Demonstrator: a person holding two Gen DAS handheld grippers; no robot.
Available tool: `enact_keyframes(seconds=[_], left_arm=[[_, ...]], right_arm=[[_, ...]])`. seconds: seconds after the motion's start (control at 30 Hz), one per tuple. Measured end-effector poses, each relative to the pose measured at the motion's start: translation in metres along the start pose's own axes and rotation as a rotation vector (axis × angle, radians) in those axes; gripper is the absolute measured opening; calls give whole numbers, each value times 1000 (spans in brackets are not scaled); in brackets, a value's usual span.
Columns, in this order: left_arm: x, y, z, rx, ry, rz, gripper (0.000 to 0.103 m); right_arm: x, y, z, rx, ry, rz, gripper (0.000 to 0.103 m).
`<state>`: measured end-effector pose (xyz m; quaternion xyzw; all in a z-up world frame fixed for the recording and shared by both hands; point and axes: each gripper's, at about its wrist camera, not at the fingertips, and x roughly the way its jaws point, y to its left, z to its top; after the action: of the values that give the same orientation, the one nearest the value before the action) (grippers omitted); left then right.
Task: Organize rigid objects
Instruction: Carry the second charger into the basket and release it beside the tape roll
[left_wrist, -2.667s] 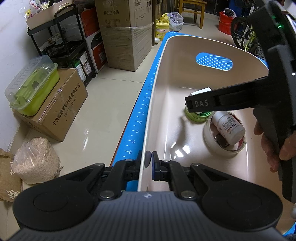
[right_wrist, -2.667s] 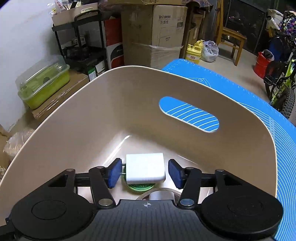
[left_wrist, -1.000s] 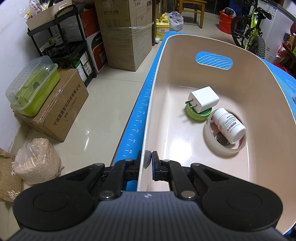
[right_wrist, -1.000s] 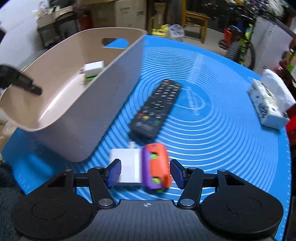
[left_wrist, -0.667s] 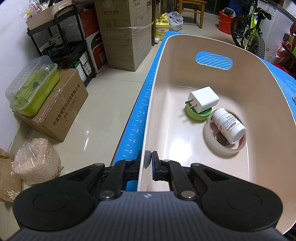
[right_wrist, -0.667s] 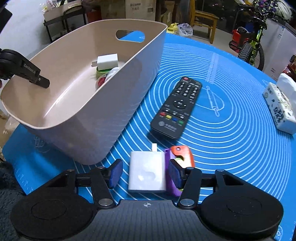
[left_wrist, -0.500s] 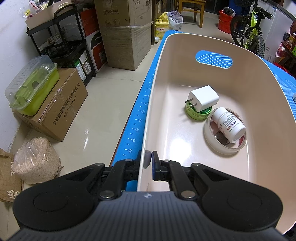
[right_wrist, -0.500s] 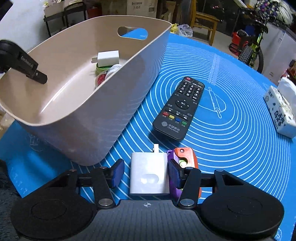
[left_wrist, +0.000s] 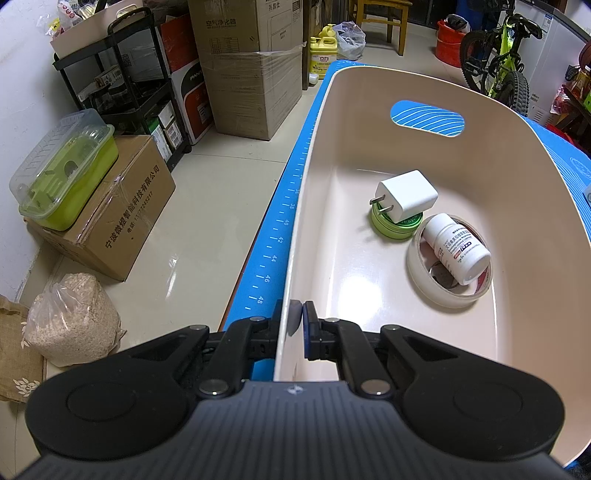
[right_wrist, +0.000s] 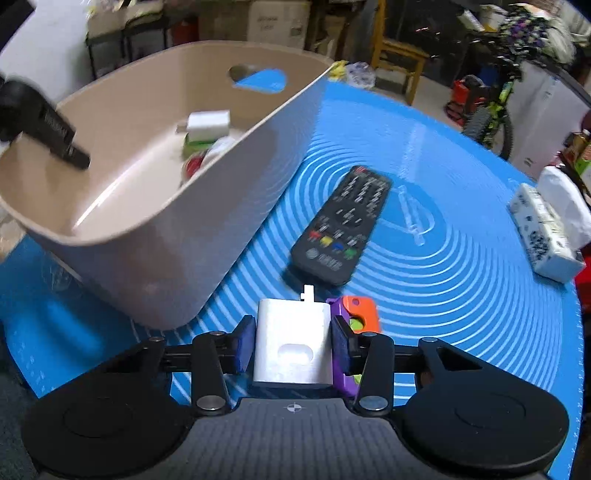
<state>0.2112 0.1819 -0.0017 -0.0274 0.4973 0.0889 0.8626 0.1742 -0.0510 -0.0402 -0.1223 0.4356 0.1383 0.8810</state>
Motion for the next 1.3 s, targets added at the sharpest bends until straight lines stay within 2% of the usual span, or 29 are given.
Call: enact_keyframes(seconds=[0.2,0.4,0.53,0.67,0.8,0.9,1.03,1.3], left_arm=[[0,0,0,0,0,0,10],[0,0,0,0,0,0,10],[0,0,0,1,0,1,10],[0,0,0,0,0,-1,10],[1,0,0,-1,1,-4,10],[2,0,-1,-1,1,-8,10],[2,1,-2,-2,2,-13,9],[1,1,-2,-3,2,-13,9]], right_arm=[[-24,-15,14,37,-83,-26,50],[-53,-22,41,51,-202,-38,50],[-66,-13,76,-6,-277,7,50],[-59,7,111,-86,-306,78,50],[-34,35,136,-169,-271,142,50],[-8,57,149,-233,-201,188,50],[17,83,152,-308,-115,218,50],[45,108,143,-403,21,254,50]])
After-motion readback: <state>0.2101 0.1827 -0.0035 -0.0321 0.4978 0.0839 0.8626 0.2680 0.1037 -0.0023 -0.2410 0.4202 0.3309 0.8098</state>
